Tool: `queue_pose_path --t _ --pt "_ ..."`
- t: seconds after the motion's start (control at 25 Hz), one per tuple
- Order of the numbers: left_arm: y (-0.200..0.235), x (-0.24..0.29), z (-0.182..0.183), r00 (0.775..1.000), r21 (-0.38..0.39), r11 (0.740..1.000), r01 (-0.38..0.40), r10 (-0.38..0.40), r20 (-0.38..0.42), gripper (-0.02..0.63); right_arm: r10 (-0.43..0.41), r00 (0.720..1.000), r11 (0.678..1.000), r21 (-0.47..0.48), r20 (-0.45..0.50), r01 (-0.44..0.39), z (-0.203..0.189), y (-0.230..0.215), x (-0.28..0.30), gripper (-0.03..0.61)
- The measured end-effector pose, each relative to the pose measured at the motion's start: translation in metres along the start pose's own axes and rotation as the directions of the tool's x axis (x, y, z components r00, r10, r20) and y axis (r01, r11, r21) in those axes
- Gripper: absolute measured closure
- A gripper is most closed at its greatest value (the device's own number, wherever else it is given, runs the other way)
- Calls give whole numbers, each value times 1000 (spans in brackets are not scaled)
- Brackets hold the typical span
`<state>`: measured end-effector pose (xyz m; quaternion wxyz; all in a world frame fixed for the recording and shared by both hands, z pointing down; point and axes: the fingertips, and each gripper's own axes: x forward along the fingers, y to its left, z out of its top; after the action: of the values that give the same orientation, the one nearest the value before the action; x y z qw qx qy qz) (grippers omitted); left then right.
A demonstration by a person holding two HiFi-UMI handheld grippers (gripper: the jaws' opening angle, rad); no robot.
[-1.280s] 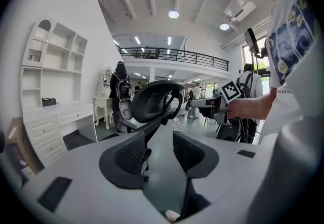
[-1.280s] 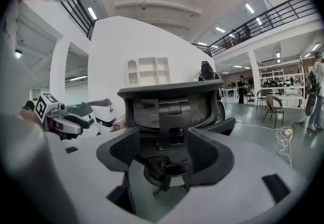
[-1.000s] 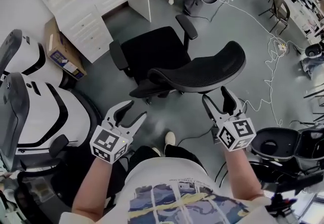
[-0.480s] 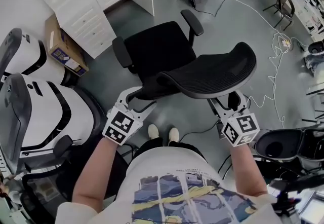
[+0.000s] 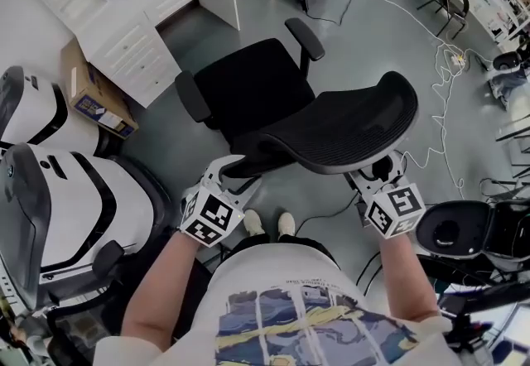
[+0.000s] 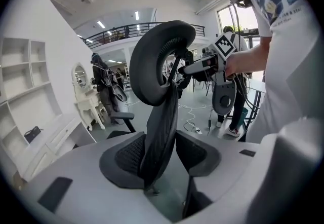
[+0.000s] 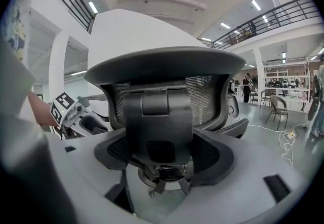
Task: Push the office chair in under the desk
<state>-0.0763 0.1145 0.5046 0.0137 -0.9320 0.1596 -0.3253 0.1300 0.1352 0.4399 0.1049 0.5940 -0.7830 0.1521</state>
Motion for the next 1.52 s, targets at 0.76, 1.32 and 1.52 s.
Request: queue_pose_path --t 0.76,1.32,1.52 --pt "7 1 -2 996 77 994 80 -81 21 441 -11 1000 1000 -14 12 11 4 0 11 249" --pt "30 10 2 993 96 989 109 -112 24 448 -20 1000 1000 -2 6 20 14 -8 32 249" --pt "46 16 5 994 81 991 109 -111 21 448 -12 1000 1000 -1 12 12 21 -14 48 249"
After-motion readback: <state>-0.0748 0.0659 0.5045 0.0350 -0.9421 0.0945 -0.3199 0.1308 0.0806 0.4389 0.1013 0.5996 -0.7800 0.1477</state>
